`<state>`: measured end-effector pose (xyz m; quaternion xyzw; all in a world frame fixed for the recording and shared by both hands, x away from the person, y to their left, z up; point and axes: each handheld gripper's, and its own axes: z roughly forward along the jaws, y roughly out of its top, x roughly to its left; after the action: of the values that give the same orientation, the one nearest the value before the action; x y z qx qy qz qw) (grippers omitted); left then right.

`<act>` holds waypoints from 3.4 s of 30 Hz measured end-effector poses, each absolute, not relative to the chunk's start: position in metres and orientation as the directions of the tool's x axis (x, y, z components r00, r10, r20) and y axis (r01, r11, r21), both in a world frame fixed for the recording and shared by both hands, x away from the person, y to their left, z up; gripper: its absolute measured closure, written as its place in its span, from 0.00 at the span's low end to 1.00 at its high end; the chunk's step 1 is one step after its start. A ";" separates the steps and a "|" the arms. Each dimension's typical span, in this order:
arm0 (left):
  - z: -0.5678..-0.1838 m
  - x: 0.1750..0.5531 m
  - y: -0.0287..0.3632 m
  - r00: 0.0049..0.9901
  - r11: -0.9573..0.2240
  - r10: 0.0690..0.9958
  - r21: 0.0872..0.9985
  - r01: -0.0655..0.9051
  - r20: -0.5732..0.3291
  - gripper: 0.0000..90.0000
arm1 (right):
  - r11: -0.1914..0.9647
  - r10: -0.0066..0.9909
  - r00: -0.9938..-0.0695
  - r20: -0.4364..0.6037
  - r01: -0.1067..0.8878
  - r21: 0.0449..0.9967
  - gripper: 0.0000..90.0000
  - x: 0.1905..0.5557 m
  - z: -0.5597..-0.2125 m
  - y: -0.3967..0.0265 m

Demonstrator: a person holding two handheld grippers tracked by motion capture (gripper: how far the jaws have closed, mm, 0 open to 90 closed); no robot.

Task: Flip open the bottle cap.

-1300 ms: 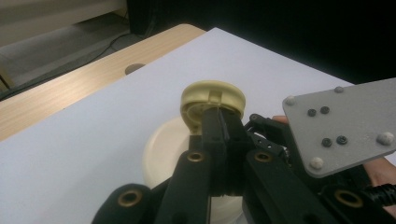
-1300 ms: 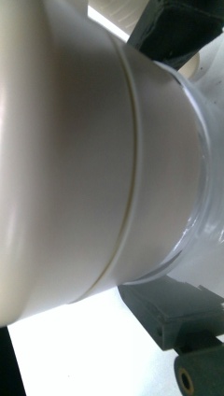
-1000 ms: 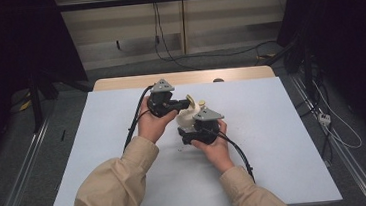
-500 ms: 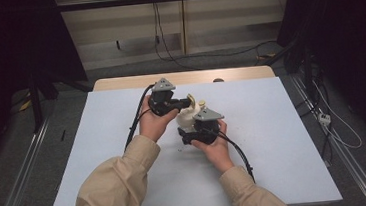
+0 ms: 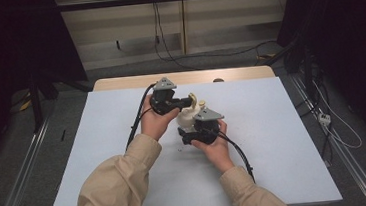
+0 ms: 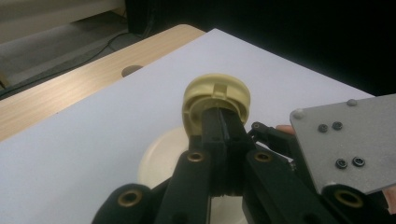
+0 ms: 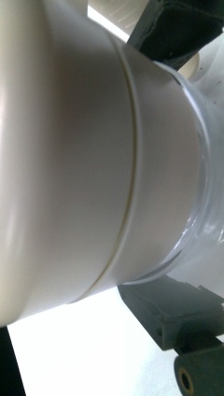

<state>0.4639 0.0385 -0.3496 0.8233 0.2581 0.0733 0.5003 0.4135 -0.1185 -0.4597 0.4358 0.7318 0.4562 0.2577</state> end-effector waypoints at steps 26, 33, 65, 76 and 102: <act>-0.344 0.462 0.045 0.855 -0.355 0.499 0.868 0.347 -0.138 0.93 | 0.208 0.878 -0.479 0.029 0.434 0.877 0.06 0.411 -0.460 -0.119; -0.345 0.459 0.052 0.845 -0.346 0.513 0.865 0.363 -0.150 0.72 | 0.200 0.877 -0.478 0.044 0.447 0.872 0.07 0.406 -0.459 -0.124; -0.383 0.420 0.126 0.801 -0.339 0.578 0.845 0.413 -0.160 0.18 | 0.192 0.851 -0.522 0.058 0.413 0.890 0.09 0.348 -0.438 -0.192; -0.400 0.404 0.156 0.786 -0.335 0.597 0.840 0.428 -0.162 0.14 | 0.196 0.851 -0.521 0.056 0.414 0.889 0.08 0.334 -0.437 -0.210; -0.422 0.380 0.204 0.752 -0.303 0.637 0.842 0.446 -0.169 0.11 | 0.115 0.879 -0.465 0.108 0.424 0.898 0.09 0.309 -0.437 -0.265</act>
<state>0.3799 0.2044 -0.4221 0.8012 0.3382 0.0987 0.4836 0.3090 -0.2652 -0.4368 0.4600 0.7082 0.4807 0.2362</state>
